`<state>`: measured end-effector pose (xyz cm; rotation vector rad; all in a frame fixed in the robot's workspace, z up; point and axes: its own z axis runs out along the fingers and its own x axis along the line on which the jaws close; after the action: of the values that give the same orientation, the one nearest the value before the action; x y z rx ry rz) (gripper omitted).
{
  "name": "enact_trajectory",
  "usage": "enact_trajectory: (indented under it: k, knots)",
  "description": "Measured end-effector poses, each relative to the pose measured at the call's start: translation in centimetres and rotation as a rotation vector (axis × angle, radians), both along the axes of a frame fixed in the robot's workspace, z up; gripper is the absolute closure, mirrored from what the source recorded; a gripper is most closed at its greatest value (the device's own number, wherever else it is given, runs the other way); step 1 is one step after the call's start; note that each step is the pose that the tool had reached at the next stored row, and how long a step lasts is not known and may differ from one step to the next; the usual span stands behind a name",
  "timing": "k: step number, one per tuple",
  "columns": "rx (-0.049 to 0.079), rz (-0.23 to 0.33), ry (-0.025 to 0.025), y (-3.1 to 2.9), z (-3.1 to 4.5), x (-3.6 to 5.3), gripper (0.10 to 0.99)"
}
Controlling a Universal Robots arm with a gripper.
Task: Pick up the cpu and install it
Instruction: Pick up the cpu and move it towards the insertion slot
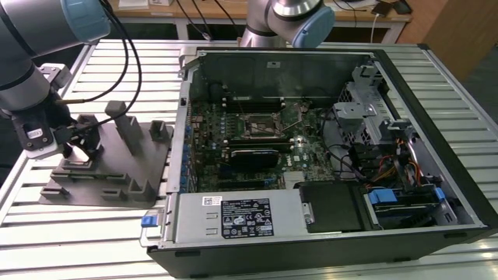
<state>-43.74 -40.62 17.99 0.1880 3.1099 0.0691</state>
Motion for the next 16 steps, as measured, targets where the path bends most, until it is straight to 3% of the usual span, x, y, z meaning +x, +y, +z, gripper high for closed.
enact_trajectory:
  k: [6, 16]
  knots:
    - [0.000, 0.000, -0.0002, 0.00, -0.01, -0.02, 0.541]
    - [0.000, 0.003, -0.0001, 0.00, 0.66, -0.02, 0.541]
